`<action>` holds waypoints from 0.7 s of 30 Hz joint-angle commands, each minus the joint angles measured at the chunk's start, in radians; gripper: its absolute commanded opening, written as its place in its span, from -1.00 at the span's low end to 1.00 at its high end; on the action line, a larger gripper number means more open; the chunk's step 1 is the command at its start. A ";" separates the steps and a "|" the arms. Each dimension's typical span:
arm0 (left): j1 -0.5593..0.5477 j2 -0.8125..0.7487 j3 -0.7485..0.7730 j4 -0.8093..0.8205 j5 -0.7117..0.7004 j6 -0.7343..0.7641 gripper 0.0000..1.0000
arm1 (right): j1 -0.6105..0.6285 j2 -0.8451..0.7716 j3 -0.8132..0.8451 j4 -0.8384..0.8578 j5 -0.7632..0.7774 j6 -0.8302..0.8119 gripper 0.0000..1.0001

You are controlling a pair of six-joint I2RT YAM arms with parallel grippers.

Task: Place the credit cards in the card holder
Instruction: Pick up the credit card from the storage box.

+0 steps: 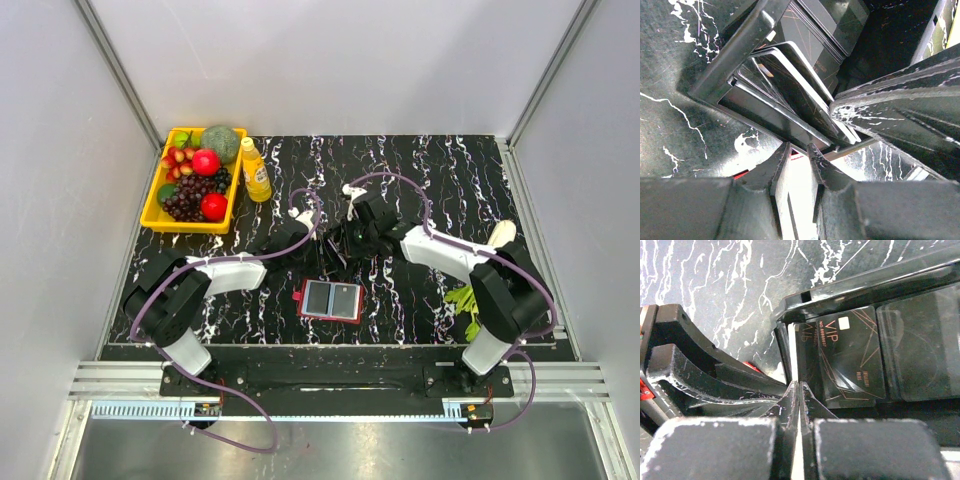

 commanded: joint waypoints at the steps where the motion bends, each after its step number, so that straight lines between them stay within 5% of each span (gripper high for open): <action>1: 0.005 -0.038 0.012 0.053 -0.018 -0.002 -0.52 | 0.006 -0.095 0.024 -0.008 0.082 -0.028 -1.00; 21: 0.003 -0.113 -0.008 0.001 -0.048 0.024 -0.52 | -0.043 -0.119 0.025 -0.028 0.100 -0.060 -1.00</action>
